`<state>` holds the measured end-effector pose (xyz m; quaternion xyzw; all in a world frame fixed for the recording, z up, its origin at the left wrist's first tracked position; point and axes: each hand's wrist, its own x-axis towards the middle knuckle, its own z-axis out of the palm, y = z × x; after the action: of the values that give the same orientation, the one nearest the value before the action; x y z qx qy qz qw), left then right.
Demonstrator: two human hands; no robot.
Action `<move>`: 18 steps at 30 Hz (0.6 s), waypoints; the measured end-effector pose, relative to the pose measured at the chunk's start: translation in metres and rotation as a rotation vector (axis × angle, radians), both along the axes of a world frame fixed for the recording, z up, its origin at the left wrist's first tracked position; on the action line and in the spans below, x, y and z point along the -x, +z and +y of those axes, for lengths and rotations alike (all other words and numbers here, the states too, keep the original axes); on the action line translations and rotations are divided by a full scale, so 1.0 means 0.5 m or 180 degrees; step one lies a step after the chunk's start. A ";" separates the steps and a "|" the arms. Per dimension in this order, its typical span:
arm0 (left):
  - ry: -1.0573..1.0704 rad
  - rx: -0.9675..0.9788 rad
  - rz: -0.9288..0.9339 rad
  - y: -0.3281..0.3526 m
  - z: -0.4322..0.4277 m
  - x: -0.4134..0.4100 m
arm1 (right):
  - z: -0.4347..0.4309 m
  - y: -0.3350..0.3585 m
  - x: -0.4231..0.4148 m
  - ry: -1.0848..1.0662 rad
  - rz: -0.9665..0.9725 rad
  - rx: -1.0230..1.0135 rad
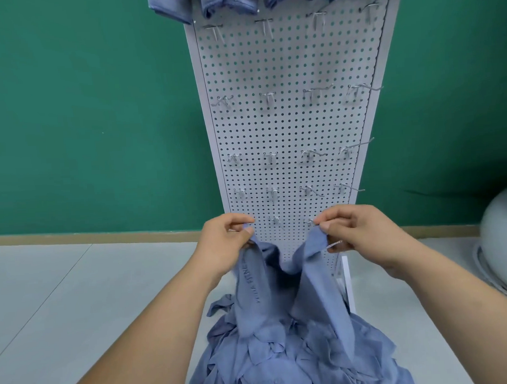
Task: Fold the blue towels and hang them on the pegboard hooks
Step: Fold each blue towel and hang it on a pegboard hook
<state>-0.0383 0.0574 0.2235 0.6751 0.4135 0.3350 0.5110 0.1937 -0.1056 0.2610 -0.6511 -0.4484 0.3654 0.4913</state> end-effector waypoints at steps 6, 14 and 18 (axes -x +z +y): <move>-0.0567 0.0246 -0.0345 0.019 -0.042 -0.019 | 0.017 -0.014 0.044 0.0150 -0.0695 -0.0113; -0.0878 0.0338 -0.0685 0.024 -0.073 -0.044 | 0.038 -0.038 0.056 -0.0152 -0.1549 -0.0445; -0.0869 0.0155 -0.0604 0.026 -0.076 -0.045 | 0.040 -0.045 0.051 -0.0222 -0.1683 -0.0505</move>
<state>-0.0159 0.0196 0.2366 0.6777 0.2757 0.3146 0.6047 0.1683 -0.0855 0.2386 -0.6985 -0.5656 0.1295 0.4189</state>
